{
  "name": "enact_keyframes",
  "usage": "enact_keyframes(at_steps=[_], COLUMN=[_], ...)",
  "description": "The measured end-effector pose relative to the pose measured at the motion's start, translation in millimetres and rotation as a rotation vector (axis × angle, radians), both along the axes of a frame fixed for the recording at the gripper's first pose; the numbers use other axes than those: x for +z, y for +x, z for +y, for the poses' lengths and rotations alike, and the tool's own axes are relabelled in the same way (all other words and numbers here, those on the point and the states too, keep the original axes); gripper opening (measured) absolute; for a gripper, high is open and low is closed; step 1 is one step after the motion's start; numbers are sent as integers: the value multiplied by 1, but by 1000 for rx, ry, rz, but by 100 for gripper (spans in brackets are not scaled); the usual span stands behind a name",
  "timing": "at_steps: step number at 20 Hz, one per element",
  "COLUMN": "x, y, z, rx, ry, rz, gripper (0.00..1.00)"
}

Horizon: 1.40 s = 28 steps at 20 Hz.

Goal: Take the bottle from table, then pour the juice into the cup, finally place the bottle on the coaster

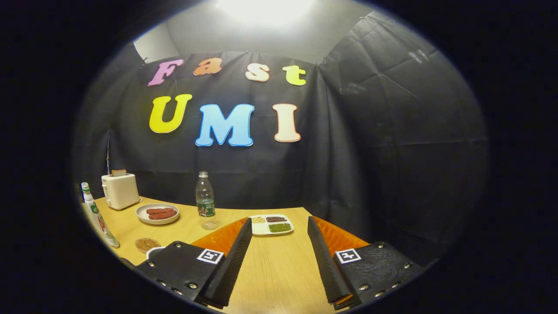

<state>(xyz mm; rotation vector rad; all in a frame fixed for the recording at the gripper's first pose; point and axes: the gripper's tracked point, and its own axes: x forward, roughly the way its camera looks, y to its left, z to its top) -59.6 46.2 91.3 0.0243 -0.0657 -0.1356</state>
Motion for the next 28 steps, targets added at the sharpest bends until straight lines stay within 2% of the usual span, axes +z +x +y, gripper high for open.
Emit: enact_keyframes(at_steps=[1,4,8,13,17,21,28], x=[8,24,36,44,40,26,-11], y=[-7,-25,-44,-59,-67,-70,-67], z=[10,43,90,165,234,291,364], rx=[5,28,59,168,293,395,521], ry=[11,42,72,77,82,63,41], rz=[-12,-29,-35,-55,-59,-43,22], gripper=[79,90,90,90,90,90,90])
